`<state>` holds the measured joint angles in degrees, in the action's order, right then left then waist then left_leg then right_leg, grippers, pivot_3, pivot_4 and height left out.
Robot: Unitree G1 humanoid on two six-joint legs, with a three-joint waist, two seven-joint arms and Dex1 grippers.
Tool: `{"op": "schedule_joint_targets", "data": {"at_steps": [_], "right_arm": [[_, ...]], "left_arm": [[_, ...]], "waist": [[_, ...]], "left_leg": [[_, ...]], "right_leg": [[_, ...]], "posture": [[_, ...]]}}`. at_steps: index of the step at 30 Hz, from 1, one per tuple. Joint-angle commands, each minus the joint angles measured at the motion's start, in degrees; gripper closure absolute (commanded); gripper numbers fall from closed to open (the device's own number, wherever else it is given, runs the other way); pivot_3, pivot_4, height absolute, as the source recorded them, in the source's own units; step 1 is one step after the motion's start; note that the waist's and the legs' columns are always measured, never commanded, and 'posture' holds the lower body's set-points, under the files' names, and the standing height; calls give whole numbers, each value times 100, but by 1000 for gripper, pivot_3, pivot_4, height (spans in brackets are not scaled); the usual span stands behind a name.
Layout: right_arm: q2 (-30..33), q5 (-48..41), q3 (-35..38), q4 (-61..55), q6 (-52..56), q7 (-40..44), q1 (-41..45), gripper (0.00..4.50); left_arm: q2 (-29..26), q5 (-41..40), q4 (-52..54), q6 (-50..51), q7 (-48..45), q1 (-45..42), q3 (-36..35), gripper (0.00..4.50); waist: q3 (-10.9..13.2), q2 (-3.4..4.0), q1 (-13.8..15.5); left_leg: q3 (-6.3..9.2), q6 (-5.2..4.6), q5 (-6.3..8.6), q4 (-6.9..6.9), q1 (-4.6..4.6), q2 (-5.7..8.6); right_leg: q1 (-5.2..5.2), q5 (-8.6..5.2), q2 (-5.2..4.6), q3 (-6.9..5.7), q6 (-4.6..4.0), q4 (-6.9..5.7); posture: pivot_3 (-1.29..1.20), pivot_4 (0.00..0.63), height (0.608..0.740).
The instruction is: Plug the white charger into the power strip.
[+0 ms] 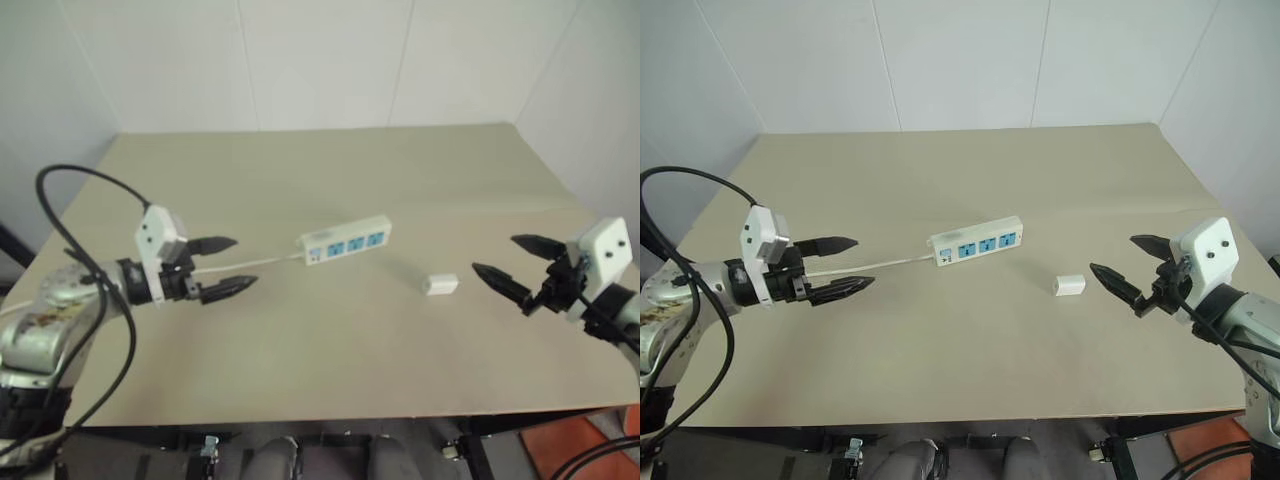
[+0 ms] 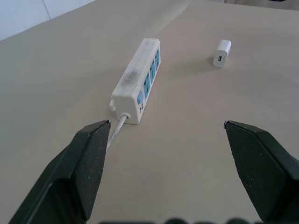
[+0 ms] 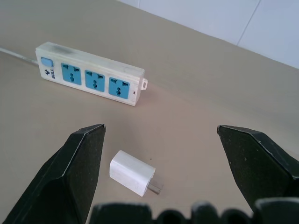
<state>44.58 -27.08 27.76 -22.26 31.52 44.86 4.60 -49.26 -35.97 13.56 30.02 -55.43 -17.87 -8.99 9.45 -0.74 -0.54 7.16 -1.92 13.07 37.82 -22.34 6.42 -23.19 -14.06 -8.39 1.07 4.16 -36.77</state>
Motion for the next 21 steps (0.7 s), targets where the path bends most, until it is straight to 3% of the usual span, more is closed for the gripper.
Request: {"op": "schedule_joint_targets", "data": {"at_steps": [1, 7, 12, 21], "right_arm": [[132, -125, 161, -237, -51, -60, 67, 0], [154, -158, 169, -270, -43, -79, 35, 0], [144, -178, 113, -264, -58, -116, 69, 0], [89, -226, 25, -330, -69, -267, 182, 0]], "left_arm": [[33, 73, -3, -95, -56, -143, -11, 245], [118, 201, -100, -131, -92, -214, 42, 245], [360, 735, -802, -460, -172, -587, 463, 245], [1823, 2505, -4317, -1958, 185, -2359, 1703, 245]], "waist": [[0, 0, 0], [0, 0, 2], [0, -1, 25], [8, -19, 122]], "left_leg": [[0, 0, 0, 0, 0, 0], [-1, 0, 0, 0, 0, -1], [-1, 0, 0, 0, 1, 0], [-5, 0, 0, 1, -8, 2]], "right_leg": [[0, 0, 0, 0, 0, 0], [0, 0, 0, 0, 0, 0], [1, 0, 0, -1, 0, 0], [0, 6, 1, -7, -2, 8]], "posture": [[0, 150, 740], [0, 150, 740], [0, 150, 740], [0, 150, 740]]}}
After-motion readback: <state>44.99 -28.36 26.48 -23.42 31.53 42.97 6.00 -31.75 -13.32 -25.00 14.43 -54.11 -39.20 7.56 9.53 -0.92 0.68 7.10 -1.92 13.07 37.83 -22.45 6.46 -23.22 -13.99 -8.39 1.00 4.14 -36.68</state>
